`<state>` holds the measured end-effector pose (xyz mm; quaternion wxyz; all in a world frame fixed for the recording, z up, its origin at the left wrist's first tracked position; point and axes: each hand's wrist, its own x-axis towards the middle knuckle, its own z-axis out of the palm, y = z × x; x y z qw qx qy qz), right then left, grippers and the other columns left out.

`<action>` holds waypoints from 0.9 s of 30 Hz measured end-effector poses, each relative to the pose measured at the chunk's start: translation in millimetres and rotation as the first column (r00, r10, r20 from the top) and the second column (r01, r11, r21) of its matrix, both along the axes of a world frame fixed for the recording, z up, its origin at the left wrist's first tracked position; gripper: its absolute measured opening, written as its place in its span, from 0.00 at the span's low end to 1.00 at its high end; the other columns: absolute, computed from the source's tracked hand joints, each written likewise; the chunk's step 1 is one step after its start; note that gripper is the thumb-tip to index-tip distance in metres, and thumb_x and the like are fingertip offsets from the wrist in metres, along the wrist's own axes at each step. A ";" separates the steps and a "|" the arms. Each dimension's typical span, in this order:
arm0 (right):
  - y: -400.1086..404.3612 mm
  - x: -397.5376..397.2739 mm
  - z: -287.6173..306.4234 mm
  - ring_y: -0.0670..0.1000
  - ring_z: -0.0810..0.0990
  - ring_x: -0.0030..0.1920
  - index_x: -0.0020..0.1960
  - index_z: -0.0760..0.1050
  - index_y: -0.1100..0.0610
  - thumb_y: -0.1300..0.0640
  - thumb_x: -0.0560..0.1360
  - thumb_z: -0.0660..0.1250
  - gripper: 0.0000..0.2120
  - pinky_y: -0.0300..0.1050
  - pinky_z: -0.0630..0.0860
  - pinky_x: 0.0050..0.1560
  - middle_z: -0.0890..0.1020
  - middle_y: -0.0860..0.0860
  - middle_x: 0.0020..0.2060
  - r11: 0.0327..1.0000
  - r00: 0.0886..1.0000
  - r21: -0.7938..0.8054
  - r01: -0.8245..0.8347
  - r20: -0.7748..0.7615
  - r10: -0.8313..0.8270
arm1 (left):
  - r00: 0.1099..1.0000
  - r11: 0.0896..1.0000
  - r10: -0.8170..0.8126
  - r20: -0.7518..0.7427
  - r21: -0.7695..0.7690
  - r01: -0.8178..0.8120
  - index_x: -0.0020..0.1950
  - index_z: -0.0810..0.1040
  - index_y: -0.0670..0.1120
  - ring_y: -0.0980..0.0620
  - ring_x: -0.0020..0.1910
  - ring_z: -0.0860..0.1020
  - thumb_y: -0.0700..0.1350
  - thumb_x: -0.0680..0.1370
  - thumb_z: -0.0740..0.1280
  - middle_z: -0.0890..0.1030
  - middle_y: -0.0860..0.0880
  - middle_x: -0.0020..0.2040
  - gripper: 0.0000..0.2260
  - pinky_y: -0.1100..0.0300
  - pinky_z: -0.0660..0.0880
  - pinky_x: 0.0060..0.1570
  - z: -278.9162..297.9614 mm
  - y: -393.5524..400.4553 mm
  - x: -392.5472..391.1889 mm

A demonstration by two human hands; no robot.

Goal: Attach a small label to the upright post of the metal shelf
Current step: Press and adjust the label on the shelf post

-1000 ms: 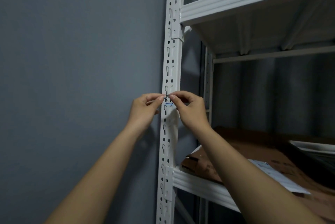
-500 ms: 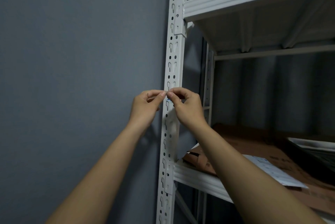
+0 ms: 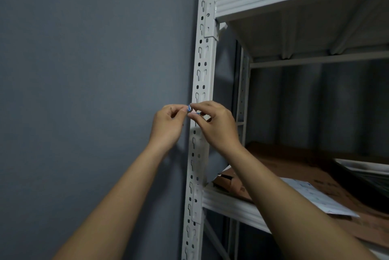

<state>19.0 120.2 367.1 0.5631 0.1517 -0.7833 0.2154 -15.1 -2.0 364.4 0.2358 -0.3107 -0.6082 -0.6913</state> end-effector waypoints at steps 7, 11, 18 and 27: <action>4.2 2.2 1.9 0.49 0.80 0.48 0.51 0.84 0.56 0.57 0.76 0.67 0.08 0.48 0.78 0.47 0.85 0.49 0.46 0.997 0.999 0.069 0.040 -0.028 -0.038 | 0.997 0.997 -0.071 0.024 -0.034 0.072 0.42 0.80 0.52 0.55 0.53 0.77 0.39 0.79 0.62 0.81 0.50 0.50 0.12 0.60 0.75 0.50 -1.8 -1.7 6.4; 5.1 6.4 2.3 0.43 0.80 0.41 0.45 0.84 0.56 0.60 0.75 0.68 0.06 0.37 0.76 0.43 0.84 0.46 0.39 0.996 0.998 -0.083 -0.045 0.039 0.048 | 0.998 0.993 0.018 -0.060 -0.119 -0.025 0.42 0.80 0.54 0.54 0.53 0.77 0.39 0.78 0.62 0.78 0.52 0.53 0.13 0.54 0.73 0.59 -5.0 -2.4 7.7; 10.6 4.4 4.0 0.47 0.81 0.41 0.44 0.81 0.59 0.62 0.77 0.66 0.06 0.36 0.79 0.37 0.83 0.51 0.38 0.700 0.944 -0.661 -0.271 -0.040 0.328 | 0.990 0.992 0.057 -0.126 -0.102 -0.070 0.43 0.78 0.57 0.62 0.39 0.74 0.40 0.78 0.62 0.76 0.55 0.45 0.12 0.64 0.71 0.47 -7.6 0.5 4.3; 21.7 2.4 -3.7 0.43 0.81 0.44 0.50 0.82 0.56 0.59 0.76 0.69 0.05 0.40 0.80 0.48 0.83 0.46 0.42 0.834 0.987 -0.544 -0.093 0.060 0.150 | 0.980 0.984 0.167 -0.109 -0.042 -0.172 0.44 0.71 0.49 0.55 0.36 0.76 0.40 0.77 0.66 0.76 0.52 0.39 0.06 0.60 0.75 0.42 -9.9 22.0 -18.9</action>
